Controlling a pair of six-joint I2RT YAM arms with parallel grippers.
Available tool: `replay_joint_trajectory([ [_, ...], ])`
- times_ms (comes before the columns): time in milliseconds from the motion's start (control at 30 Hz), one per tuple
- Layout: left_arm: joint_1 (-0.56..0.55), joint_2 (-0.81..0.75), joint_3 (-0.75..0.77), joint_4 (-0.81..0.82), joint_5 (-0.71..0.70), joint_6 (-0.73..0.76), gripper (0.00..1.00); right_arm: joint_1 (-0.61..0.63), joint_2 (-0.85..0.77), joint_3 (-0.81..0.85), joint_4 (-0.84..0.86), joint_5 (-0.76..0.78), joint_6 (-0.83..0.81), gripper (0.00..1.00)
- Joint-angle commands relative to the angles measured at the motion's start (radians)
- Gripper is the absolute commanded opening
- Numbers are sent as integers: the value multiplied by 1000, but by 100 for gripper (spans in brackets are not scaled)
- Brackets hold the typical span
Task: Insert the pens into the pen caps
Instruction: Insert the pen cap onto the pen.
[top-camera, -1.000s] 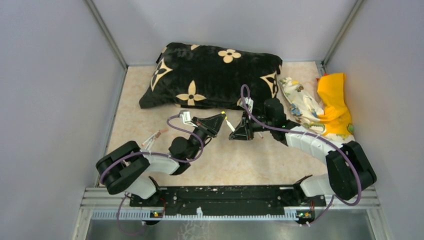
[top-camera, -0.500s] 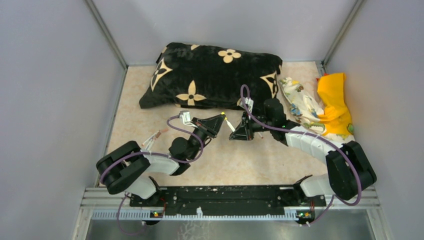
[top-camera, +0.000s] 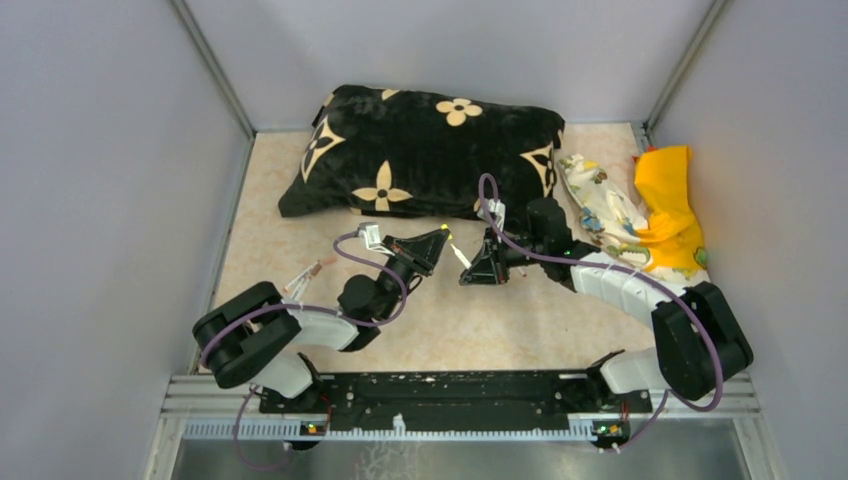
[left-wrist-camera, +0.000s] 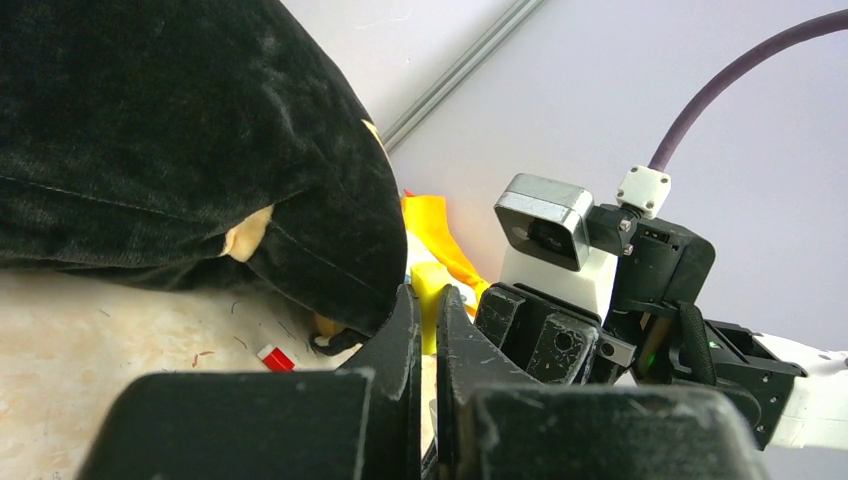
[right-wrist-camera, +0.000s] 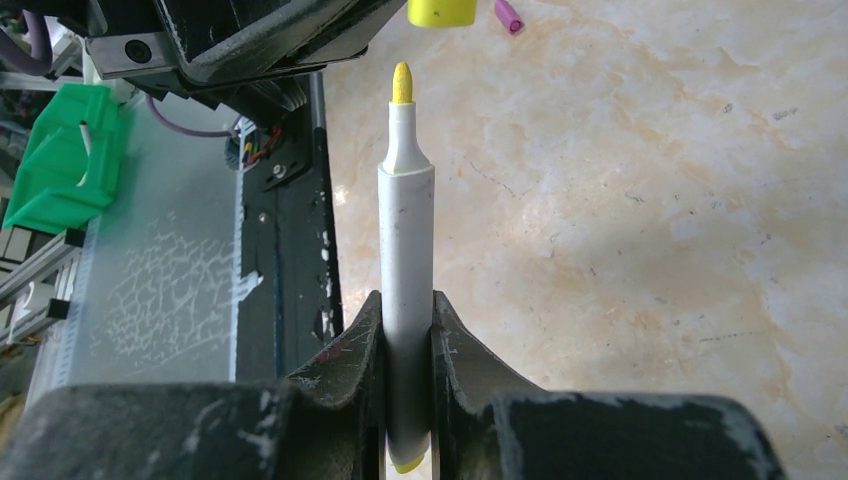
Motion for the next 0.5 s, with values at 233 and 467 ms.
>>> replay_joint_trajectory([
  [233, -9, 8, -15, 302, 12, -37, 0, 21, -11, 35, 29, 38, 14, 0],
  [467, -16, 26, -17, 306, 17, -58, 0, 20, -12, 34, 35, 57, 25, 0],
])
